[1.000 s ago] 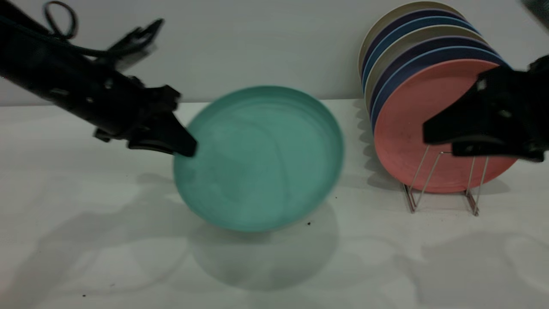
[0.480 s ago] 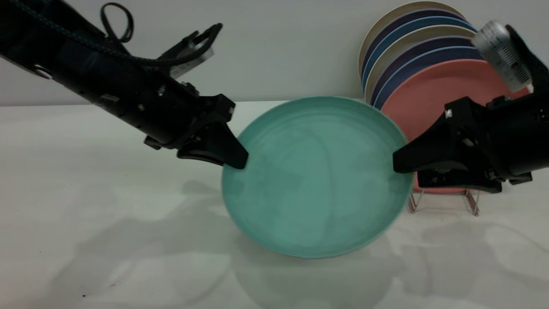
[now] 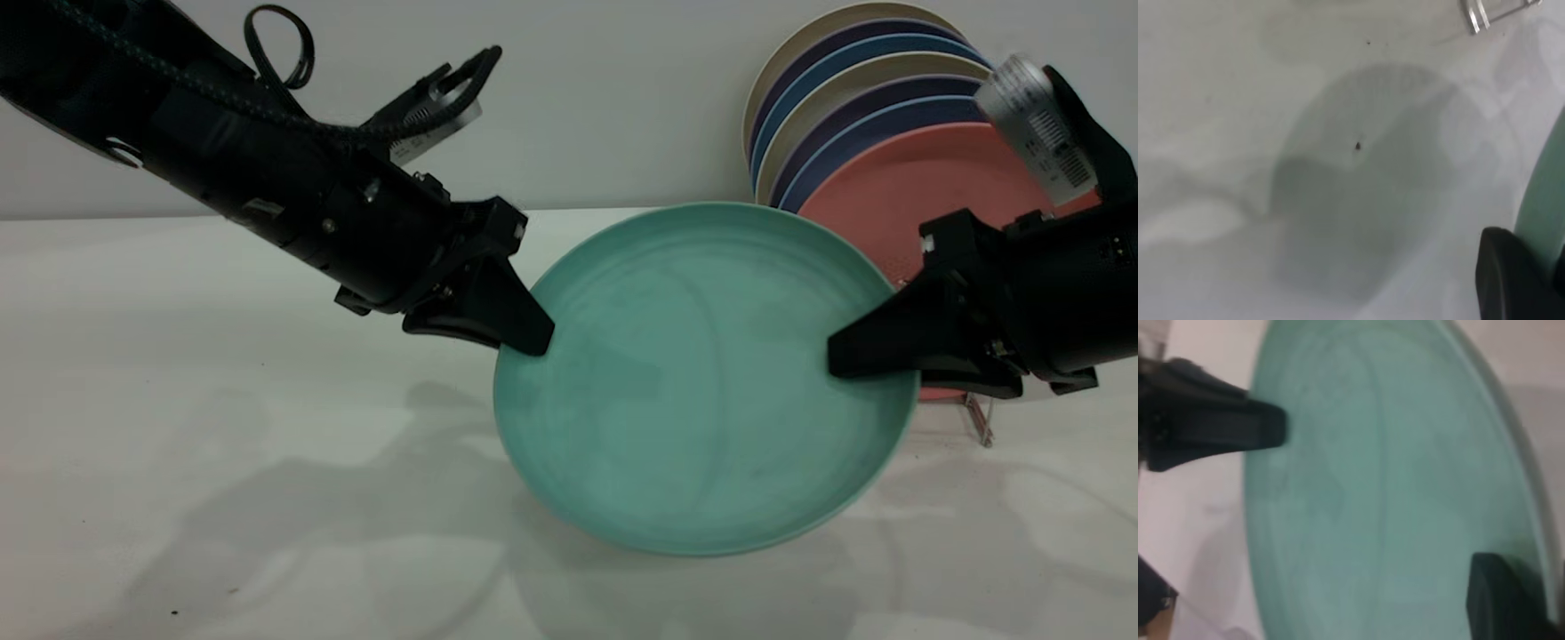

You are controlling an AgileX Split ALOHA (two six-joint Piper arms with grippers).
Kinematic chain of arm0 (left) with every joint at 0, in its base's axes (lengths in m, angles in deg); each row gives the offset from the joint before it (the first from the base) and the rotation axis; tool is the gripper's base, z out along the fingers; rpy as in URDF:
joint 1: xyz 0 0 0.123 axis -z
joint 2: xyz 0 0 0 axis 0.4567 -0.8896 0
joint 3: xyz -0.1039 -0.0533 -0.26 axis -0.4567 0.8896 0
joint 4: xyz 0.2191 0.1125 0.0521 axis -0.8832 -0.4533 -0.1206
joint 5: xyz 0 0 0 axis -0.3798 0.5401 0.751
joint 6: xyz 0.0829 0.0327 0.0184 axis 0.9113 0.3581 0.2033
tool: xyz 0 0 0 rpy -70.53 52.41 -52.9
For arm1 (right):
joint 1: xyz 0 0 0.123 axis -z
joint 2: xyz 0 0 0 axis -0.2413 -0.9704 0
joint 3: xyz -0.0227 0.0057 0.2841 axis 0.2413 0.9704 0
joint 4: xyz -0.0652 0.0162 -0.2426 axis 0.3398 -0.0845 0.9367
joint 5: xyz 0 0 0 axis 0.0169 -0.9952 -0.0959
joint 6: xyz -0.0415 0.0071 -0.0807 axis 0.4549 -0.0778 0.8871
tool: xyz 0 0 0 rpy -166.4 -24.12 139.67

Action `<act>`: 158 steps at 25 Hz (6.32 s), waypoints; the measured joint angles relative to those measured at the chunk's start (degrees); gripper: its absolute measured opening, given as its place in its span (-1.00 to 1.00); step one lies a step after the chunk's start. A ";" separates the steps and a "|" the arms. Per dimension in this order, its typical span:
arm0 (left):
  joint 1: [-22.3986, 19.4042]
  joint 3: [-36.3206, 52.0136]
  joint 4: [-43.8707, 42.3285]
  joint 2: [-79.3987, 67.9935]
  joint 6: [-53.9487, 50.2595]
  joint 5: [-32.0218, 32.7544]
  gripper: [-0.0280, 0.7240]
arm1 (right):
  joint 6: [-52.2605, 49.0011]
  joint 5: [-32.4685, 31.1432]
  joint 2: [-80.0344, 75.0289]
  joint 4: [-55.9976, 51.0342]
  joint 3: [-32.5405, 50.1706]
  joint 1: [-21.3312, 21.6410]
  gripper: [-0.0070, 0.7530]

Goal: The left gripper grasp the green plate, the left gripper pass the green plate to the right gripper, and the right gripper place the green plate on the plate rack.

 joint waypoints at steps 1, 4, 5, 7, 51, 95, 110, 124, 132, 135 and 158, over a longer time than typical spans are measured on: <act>0.00 0.00 0.83 0.00 0.13 0.06 -0.88 | 0.00 0.20 -0.13 -0.18 0.00 0.00 -0.83; -0.13 0.00 3.04 0.00 0.38 1.05 -0.85 | 0.00 0.82 -0.19 -0.37 0.00 0.00 -0.85; -0.24 0.00 3.58 0.00 0.47 1.59 -0.83 | 0.00 0.94 -0.19 -0.40 0.00 0.07 -0.86; -0.30 0.00 4.36 0.00 0.99 2.47 -0.76 | 0.00 1.28 -0.19 -0.40 0.00 0.07 -0.86; -24.08 -20.42 -56.70 0.11 -43.28 31.09 0.57 | 5.19 18.72 21.82 71.47 -20.21 -1.13 -0.86; -24.08 -20.42 -57.08 0.11 -44.35 29.77 0.57 | 8.89 21.85 8.72 71.21 -24.11 -1.13 -0.48; -24.08 -20.42 -69.78 4.93 -45.06 25.82 0.57 | -40.48 12.43 20.99 70.26 -24.11 0.02 0.36; -24.08 -17.64 -69.97 25.30 -49.60 36.41 0.57 | -79.31 -26.40 31.95 91.09 -23.63 7.42 0.24; -24.08 1.03 -69.97 45.69 -52.97 36.34 0.57 | -79.54 -27.42 50.53 91.68 -13.69 7.42 0.15; -24.08 8.36 -69.97 54.59 -53.39 36.14 0.57 | -79.54 -27.03 58.94 91.68 -10.09 7.36 0.15; -22.37 32.76 -75.81 107.52 -56.99 36.48 0.57 | -80.72 -23.28 98.07 95.50 8.54 7.31 0.15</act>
